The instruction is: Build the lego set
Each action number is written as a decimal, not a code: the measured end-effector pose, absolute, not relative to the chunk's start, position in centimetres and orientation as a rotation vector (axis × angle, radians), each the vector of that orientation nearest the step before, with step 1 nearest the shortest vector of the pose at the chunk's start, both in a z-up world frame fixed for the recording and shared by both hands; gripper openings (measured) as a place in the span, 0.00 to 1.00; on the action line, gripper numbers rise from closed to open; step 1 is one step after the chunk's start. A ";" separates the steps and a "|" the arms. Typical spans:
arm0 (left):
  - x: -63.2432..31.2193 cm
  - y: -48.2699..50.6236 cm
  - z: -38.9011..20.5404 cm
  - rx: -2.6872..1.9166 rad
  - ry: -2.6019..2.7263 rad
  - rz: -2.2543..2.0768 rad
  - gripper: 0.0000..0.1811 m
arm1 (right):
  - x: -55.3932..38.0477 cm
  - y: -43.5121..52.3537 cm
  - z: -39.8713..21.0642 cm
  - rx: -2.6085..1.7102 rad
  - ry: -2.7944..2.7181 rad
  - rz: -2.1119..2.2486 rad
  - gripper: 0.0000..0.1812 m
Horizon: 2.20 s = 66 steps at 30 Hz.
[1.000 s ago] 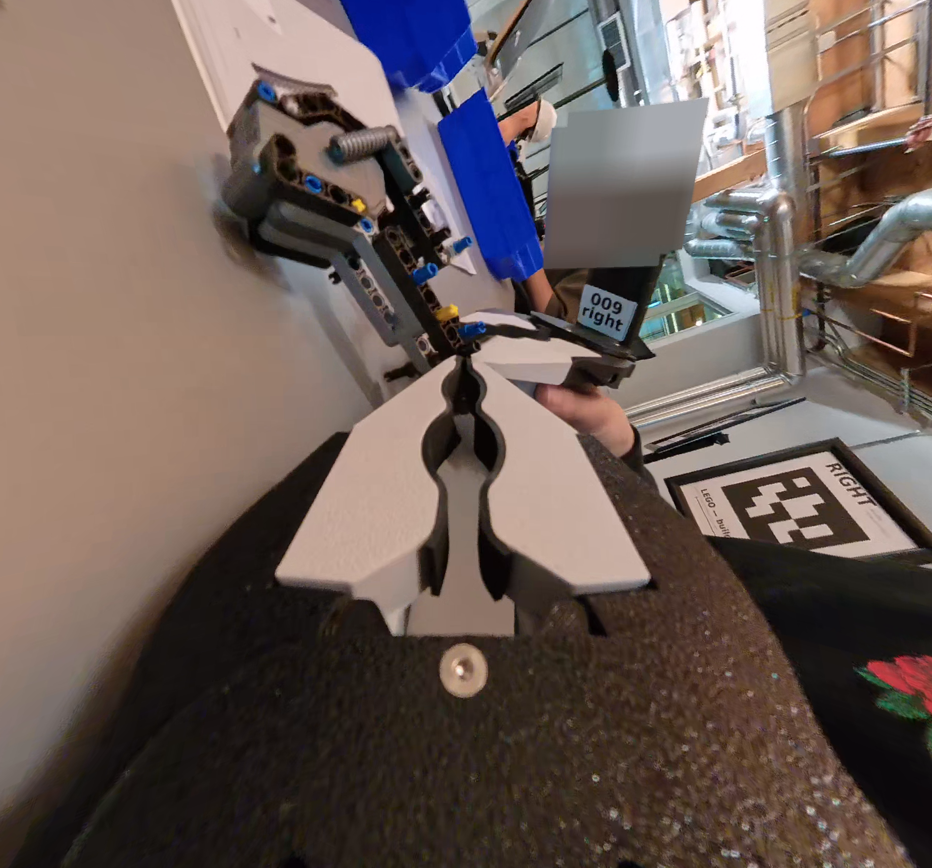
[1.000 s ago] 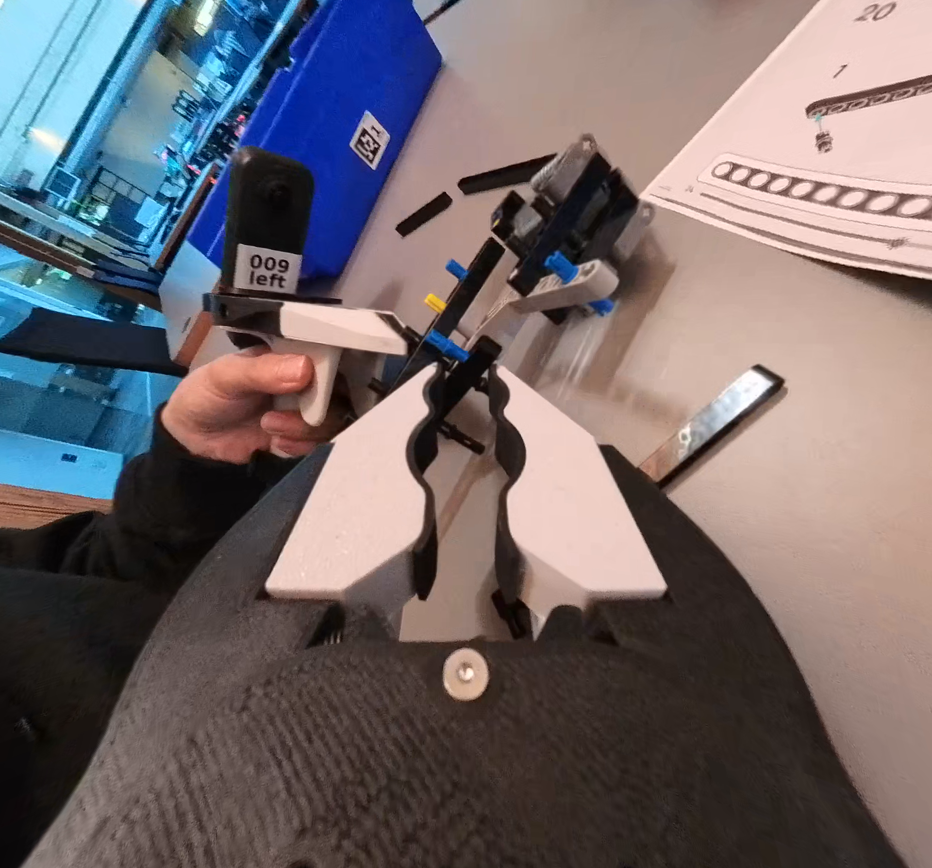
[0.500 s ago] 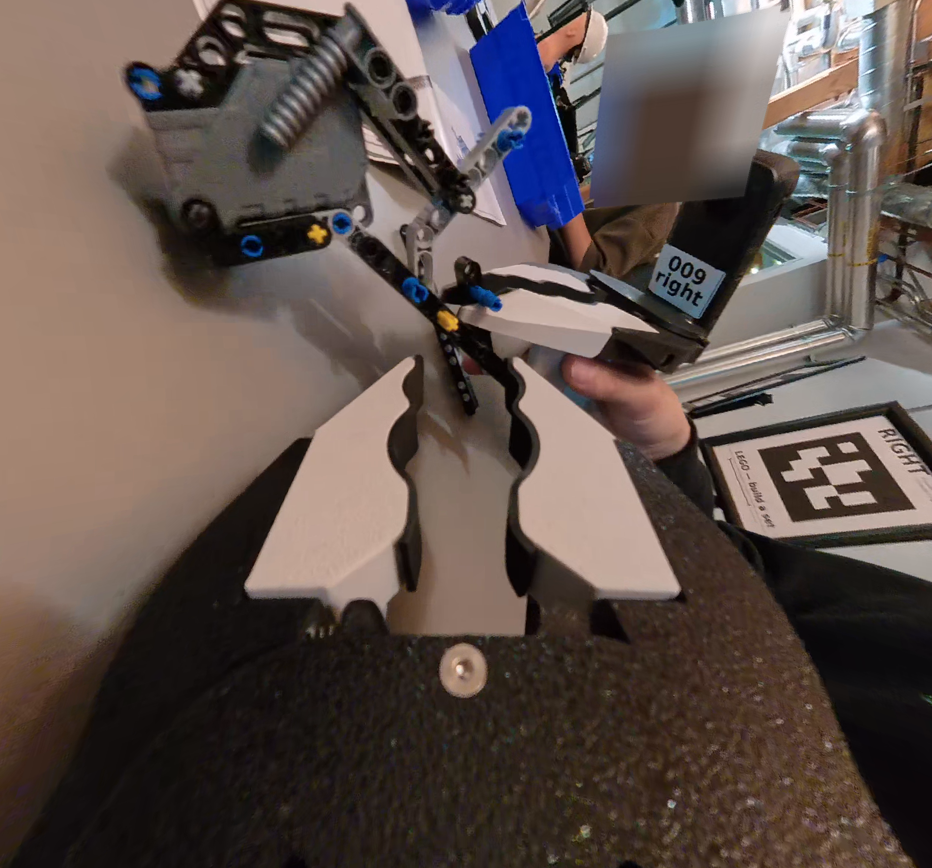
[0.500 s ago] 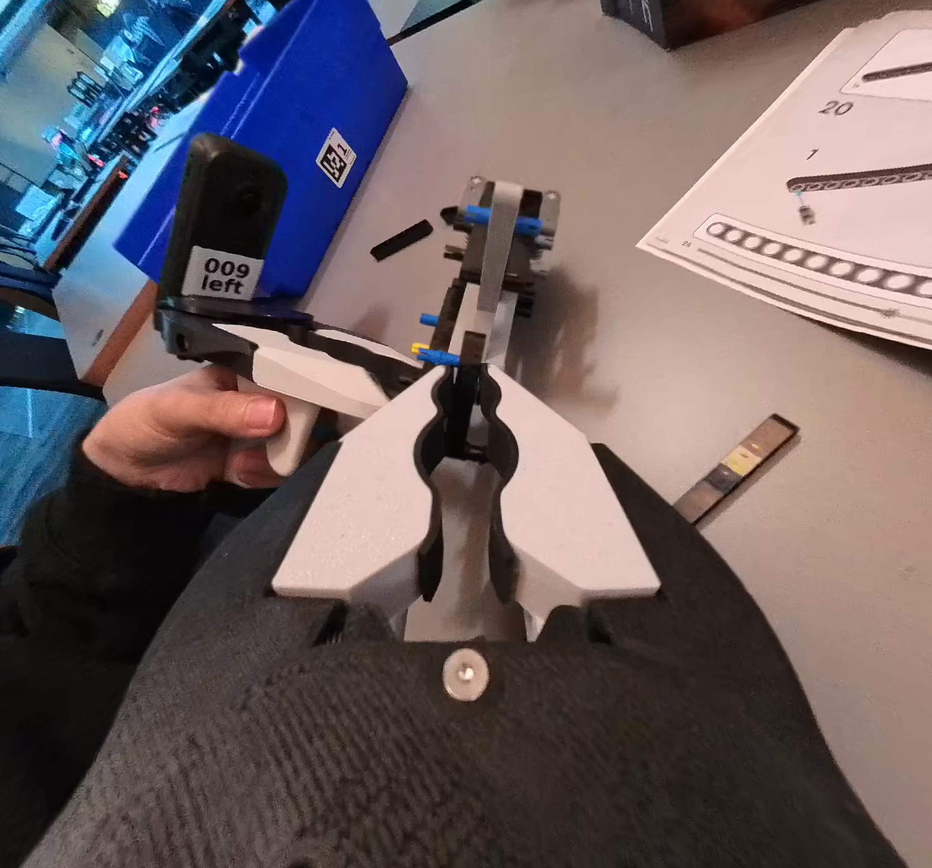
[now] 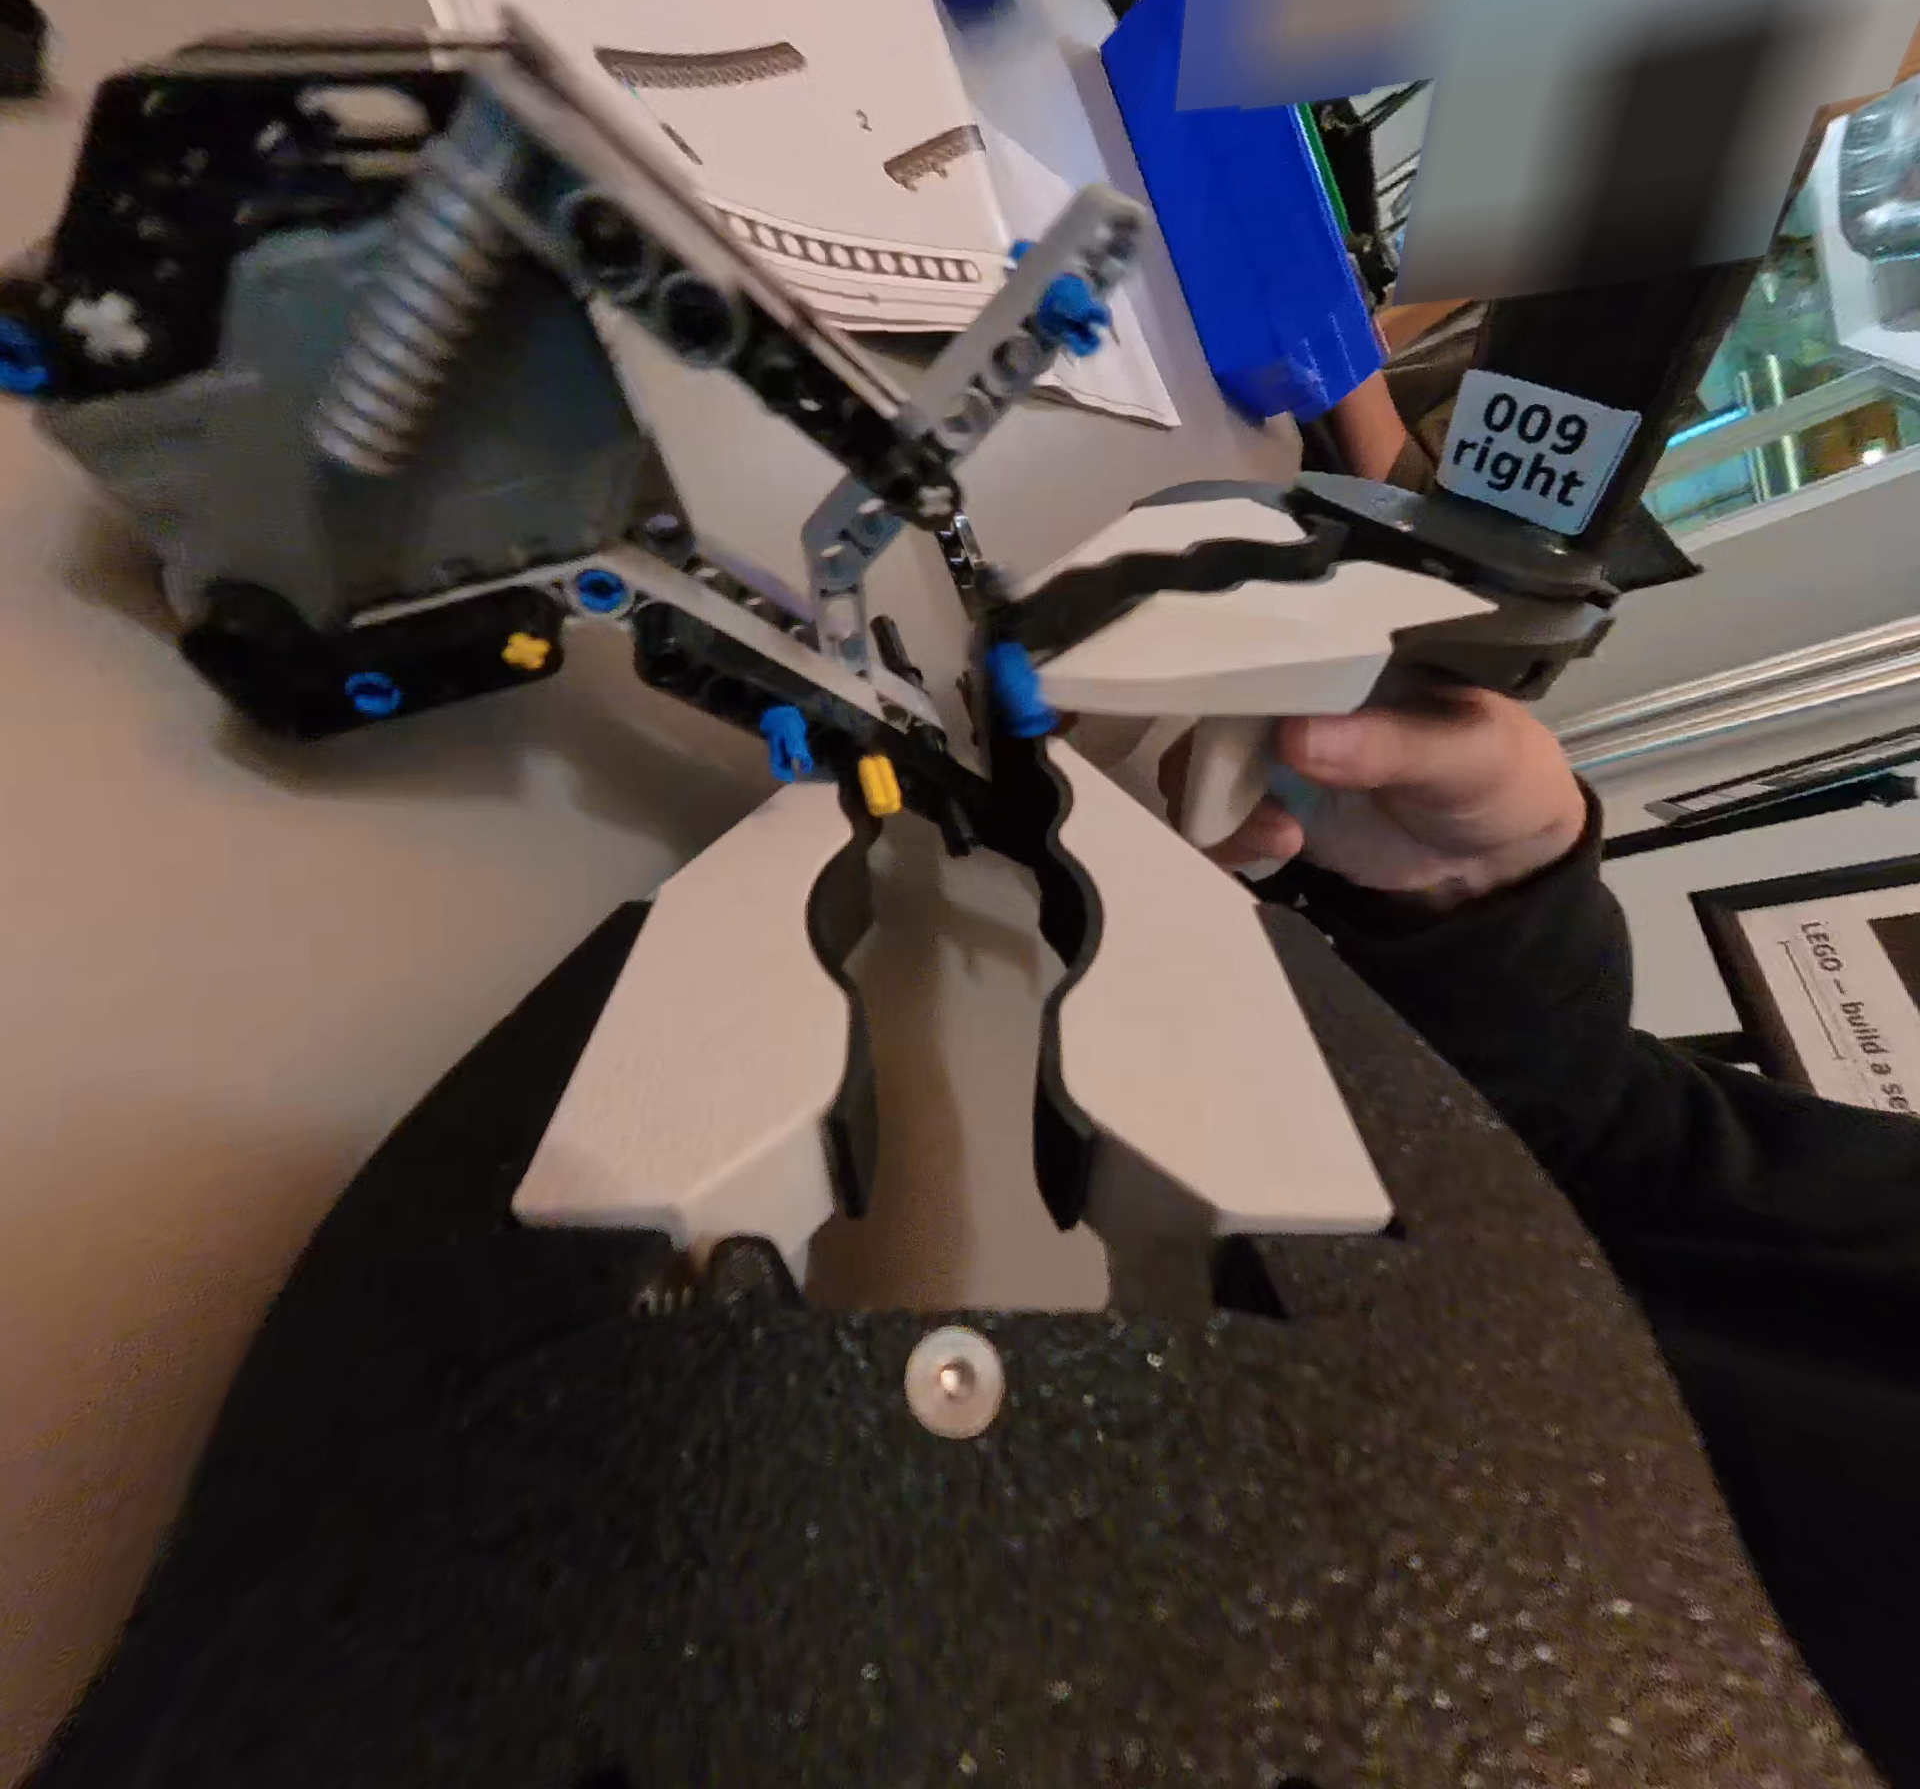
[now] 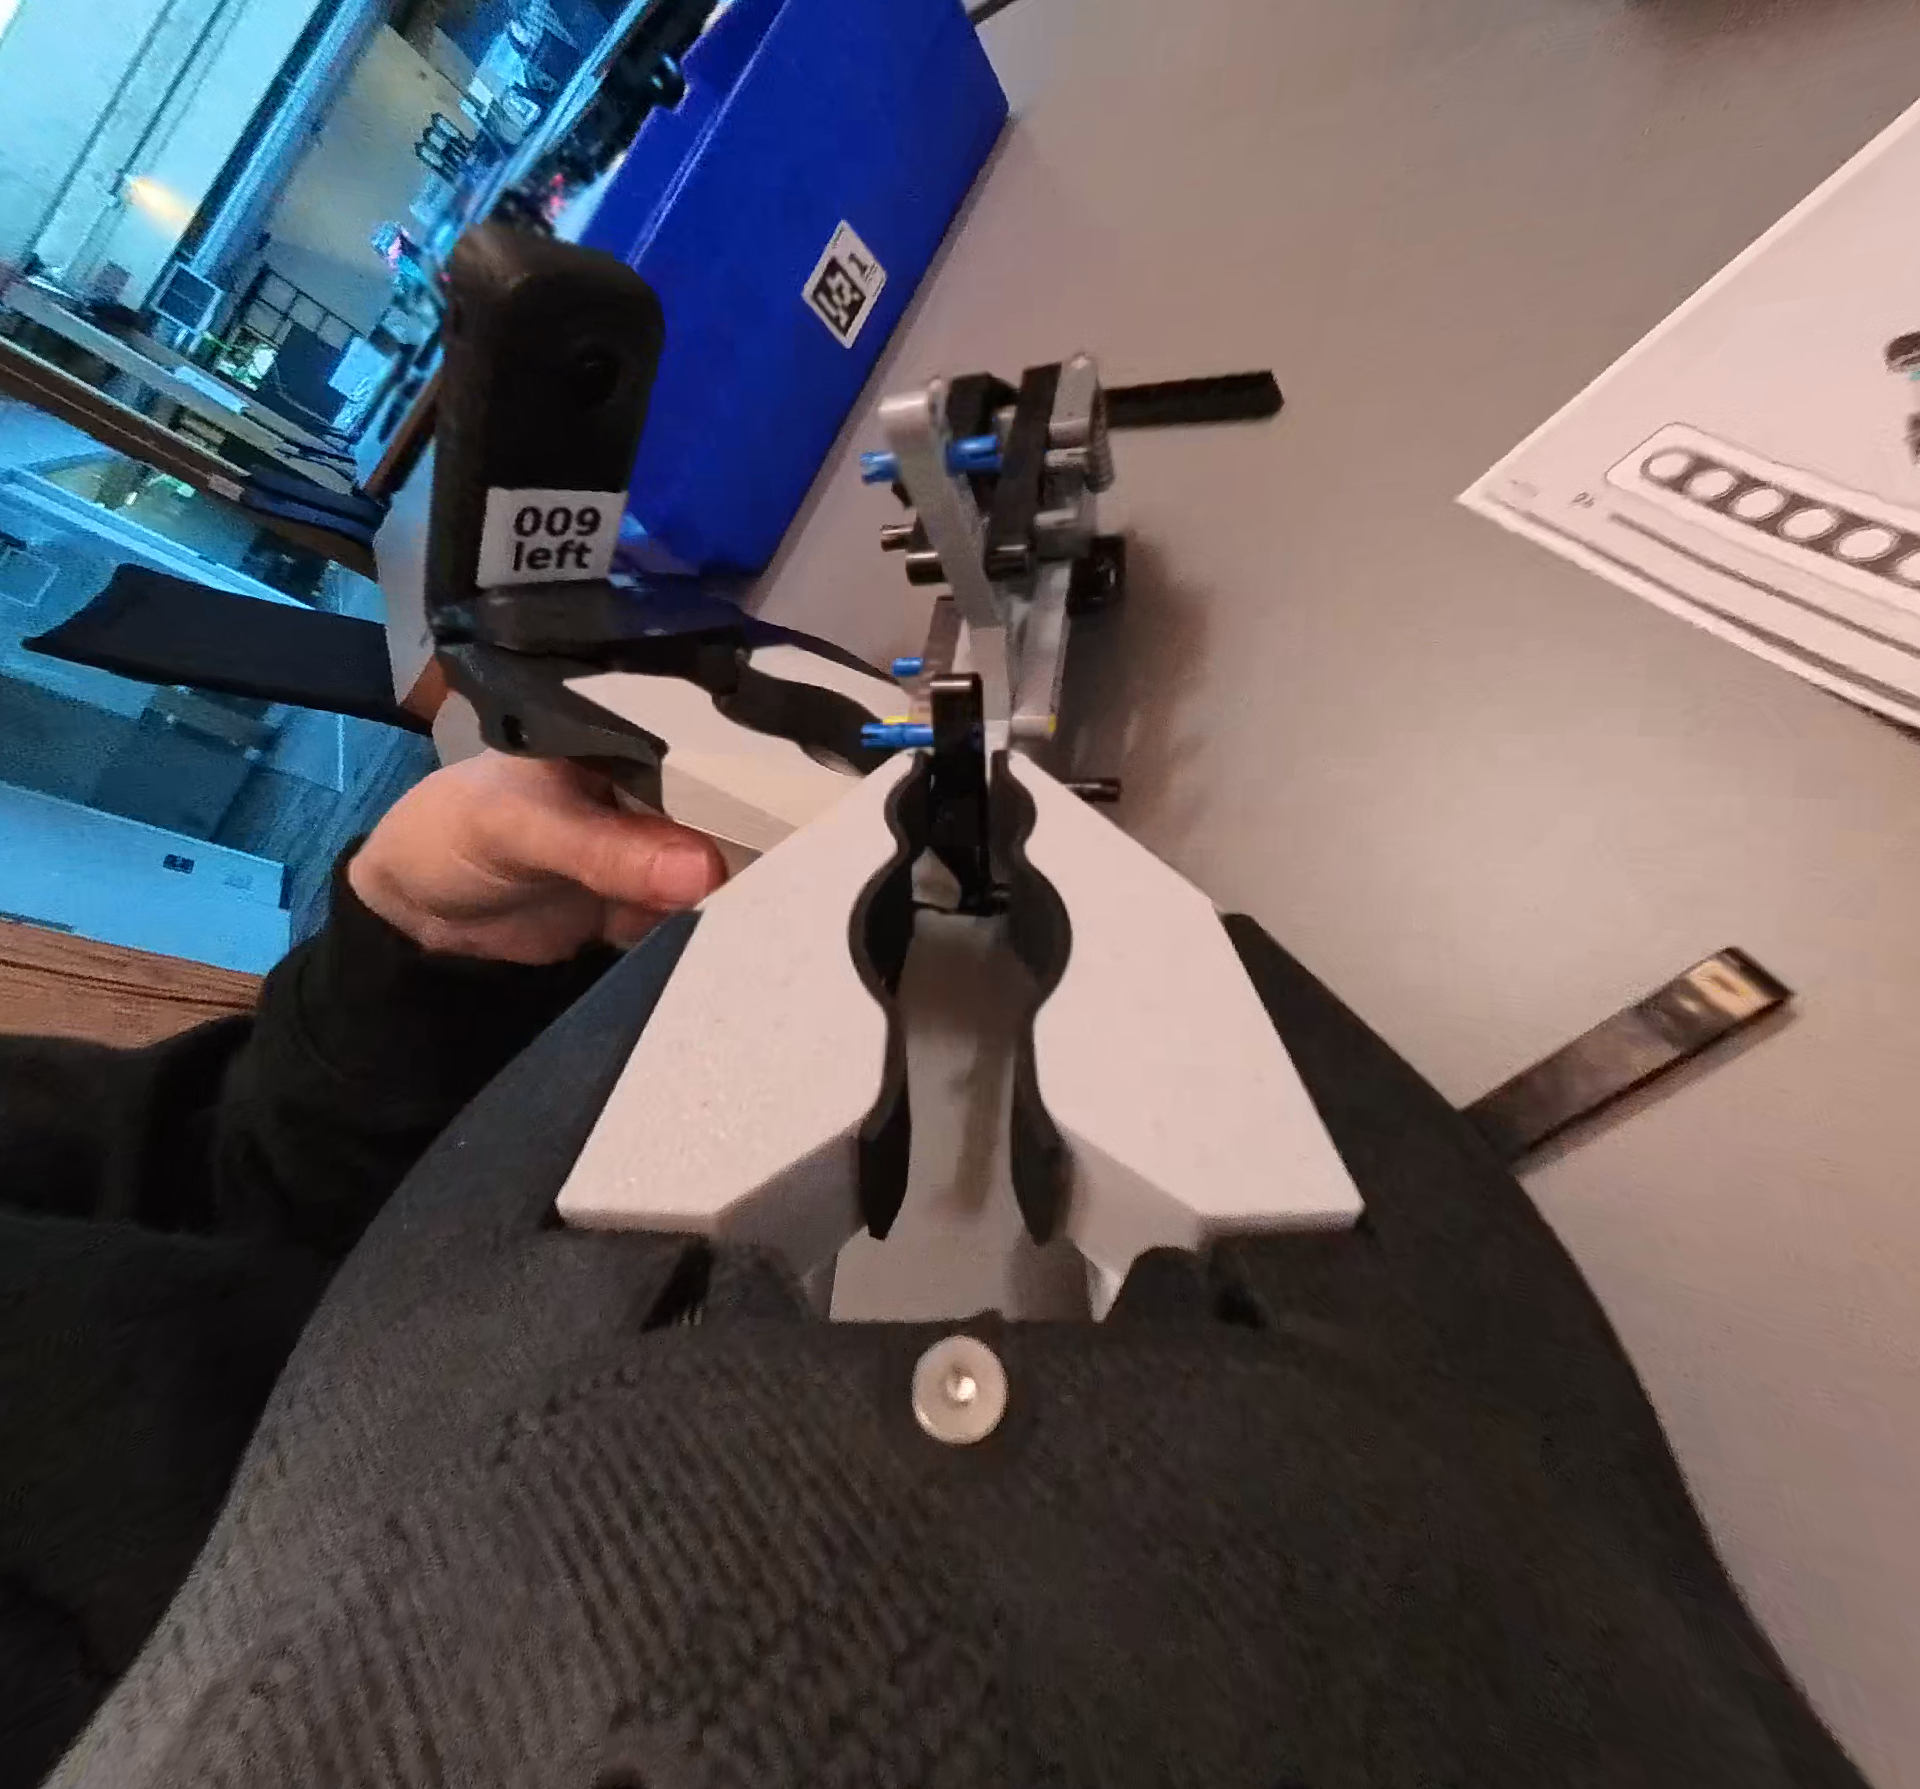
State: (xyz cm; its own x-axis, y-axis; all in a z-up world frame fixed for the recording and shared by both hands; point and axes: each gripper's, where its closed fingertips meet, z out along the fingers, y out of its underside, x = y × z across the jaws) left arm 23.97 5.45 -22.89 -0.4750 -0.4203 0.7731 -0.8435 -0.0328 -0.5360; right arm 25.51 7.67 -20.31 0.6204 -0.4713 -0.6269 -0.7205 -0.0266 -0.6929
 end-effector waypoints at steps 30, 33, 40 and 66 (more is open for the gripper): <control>22.3 3.6 -17.5 0.994 -1.627 1.767 0.13 | 24.8 8.8 -14.9 -1.242 0.869 0.355 0.10; 22.3 3.7 -17.2 0.967 -1.617 1.813 0.11 | 24.9 8.7 -14.8 -1.212 0.873 0.351 0.11; 22.3 3.3 -15.5 0.906 -1.510 1.915 0.10 | 24.9 7.9 -13.0 -1.021 0.870 0.406 0.10; 23.4 5.2 -15.8 1.027 -1.646 1.952 0.03 | 25.2 3.5 -11.2 -1.013 0.844 0.350 0.26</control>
State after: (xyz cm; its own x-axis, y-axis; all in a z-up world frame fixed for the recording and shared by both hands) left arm 23.39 5.17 -15.81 -0.6570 -0.1606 0.7366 -0.6988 -0.2369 -0.6749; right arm 25.19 3.53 -11.22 0.6437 -0.1141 -0.7567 -0.6161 0.5093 -0.6009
